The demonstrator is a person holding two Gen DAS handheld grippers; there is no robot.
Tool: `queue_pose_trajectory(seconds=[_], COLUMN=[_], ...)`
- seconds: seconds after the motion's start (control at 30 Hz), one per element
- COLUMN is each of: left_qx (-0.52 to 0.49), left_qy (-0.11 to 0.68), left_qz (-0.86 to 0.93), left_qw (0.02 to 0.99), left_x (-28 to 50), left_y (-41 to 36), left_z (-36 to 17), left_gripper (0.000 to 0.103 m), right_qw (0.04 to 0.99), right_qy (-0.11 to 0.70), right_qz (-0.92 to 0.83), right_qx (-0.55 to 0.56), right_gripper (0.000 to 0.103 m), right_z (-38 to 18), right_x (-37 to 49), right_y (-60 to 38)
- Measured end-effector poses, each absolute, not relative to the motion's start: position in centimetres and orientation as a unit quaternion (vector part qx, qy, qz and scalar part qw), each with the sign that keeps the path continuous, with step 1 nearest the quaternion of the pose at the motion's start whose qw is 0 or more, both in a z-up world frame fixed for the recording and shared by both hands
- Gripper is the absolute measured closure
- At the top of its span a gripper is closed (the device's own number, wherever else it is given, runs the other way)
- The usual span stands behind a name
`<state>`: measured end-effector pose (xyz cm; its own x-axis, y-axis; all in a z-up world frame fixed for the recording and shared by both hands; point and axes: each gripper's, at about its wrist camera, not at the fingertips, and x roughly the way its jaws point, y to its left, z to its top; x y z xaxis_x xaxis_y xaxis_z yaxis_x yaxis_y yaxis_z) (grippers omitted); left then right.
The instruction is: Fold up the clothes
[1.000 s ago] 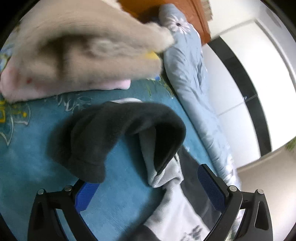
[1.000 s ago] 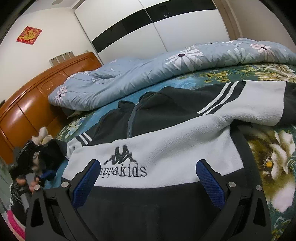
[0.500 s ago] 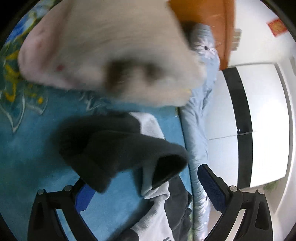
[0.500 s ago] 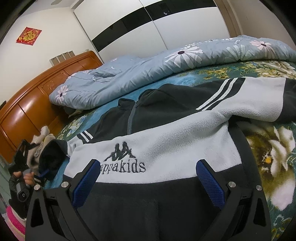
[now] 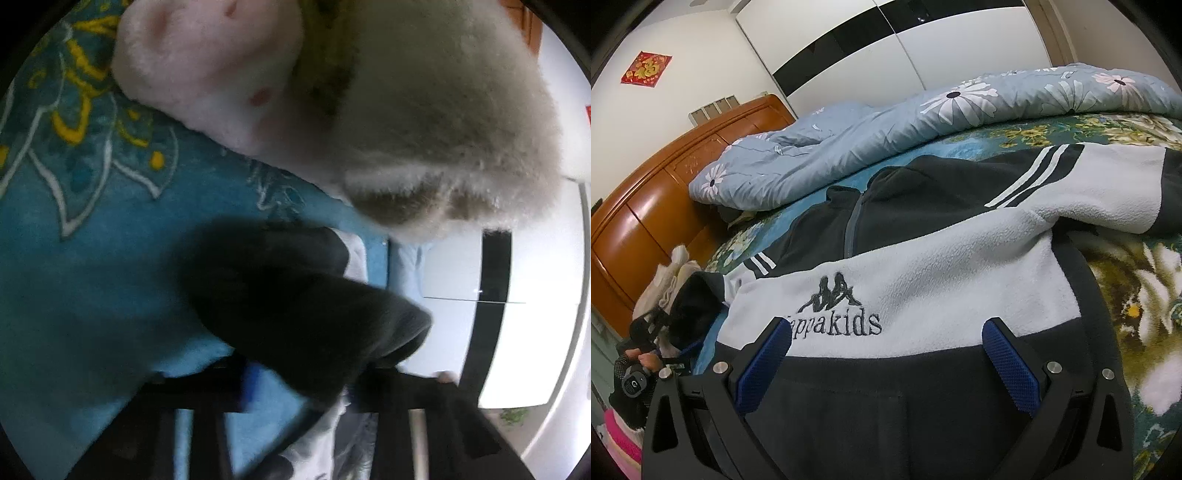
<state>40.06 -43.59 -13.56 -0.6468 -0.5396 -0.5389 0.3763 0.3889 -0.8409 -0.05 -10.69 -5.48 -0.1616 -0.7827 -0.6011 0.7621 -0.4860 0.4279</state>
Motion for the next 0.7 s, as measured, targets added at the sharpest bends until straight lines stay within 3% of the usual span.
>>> queue_pose_trajectory(seconds=[0.17, 0.5, 0.53, 0.57, 0.6, 0.67, 0.7], left_qx=[-0.021, 0.013, 0.012, 0.012, 0.006, -0.001, -0.005], left_qy=[0.675, 0.555, 0.556, 0.562, 0.571, 0.559, 0.553], left_qz=[-0.597, -0.69, -0.684, -0.678, -0.671, -0.672, -0.672], left_qw=[0.433, 0.464, 0.473, 0.474, 0.473, 0.486, 0.492], left_x=[38.8, 36.2, 36.3, 36.2, 36.5, 36.0, 35.8], left_y=[-43.7, -42.5, -42.6, -42.9, -43.1, -43.1, -43.2], left_z=[-11.4, -5.1, -5.1, -5.3, -5.5, -5.4, -5.3], left_gripper=[0.103, 0.099, 0.096, 0.082, 0.06, 0.037, 0.033], right_qw=[0.507, 0.514, 0.515, 0.515, 0.516, 0.517, 0.518], right_qy=[-0.015, -0.019, -0.02, -0.021, -0.021, -0.022, -0.023], right_qz=[-0.759, -0.755, -0.755, -0.754, -0.754, -0.753, -0.753], right_qx=[0.409, 0.407, 0.407, 0.406, 0.406, 0.406, 0.406], right_gripper=[0.0, 0.0, 0.0, 0.0, 0.0, 0.0, 0.0], right_z=[-5.7, -5.4, -5.4, -5.3, -5.3, -5.3, -5.2], right_x=[-0.1, 0.0, 0.0, 0.0, 0.0, 0.0, 0.0], right_y=[-10.8, -10.8, -10.8, -10.8, -10.7, -10.7, -10.7])
